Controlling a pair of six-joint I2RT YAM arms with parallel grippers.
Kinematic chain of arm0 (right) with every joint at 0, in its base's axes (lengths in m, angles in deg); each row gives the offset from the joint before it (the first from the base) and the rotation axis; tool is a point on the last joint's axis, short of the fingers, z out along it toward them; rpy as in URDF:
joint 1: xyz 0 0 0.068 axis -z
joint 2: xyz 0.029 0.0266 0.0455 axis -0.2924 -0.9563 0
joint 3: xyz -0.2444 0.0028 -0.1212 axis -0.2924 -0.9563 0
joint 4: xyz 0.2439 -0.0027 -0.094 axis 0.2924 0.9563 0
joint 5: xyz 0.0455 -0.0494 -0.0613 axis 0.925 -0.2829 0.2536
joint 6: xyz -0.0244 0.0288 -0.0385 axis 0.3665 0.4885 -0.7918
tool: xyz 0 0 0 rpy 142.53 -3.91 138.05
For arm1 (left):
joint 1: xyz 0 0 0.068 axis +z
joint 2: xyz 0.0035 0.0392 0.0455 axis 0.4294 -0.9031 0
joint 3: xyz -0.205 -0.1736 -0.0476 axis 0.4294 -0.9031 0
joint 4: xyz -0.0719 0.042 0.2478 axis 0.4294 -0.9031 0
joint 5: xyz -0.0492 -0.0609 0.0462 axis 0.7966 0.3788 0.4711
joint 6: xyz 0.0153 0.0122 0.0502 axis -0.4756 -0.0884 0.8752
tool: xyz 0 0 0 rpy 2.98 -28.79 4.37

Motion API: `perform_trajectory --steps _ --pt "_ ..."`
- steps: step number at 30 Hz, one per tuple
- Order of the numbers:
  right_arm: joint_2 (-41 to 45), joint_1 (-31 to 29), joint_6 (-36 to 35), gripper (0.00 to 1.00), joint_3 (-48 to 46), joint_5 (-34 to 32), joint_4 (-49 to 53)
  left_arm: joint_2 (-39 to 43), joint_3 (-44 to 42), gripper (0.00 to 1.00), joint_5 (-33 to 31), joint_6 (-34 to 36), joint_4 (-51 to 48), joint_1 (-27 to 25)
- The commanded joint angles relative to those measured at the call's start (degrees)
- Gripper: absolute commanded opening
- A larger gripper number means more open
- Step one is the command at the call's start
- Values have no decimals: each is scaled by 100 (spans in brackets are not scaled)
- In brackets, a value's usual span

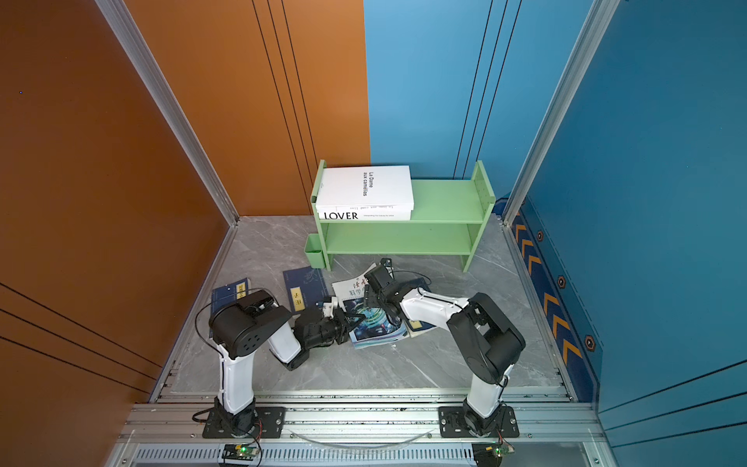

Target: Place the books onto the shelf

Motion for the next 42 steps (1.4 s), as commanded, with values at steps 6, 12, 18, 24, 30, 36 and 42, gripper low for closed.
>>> perform_trajectory --steps 6,12,18,24,30,36,42 --pt "1393 474 521 94 -671 516 -264 870 206 0 -259 210 -628 -51" --pt "2555 1187 730 100 -1185 871 -292 1893 1037 0 -257 908 -2373 -231" --pt "3980 1873 1396 100 -1784 1080 -47 2810 2083 0 -1327 2071 -4801 -640" --pt "5253 2194 2656 100 -2498 1665 -227 2495 2830 0 -1650 2143 -4558 -747" --pt "6050 2167 3967 99 -3324 1859 -833 2132 3186 0 -1945 2157 -4089 -905" --pt "6417 2122 4367 98 -3524 2103 -663 1841 3375 0 -1996 1887 -3726 -920" --pt "5593 1840 4773 95 -3701 2338 -1913 1821 3575 0 -2015 1900 -3689 -1047"
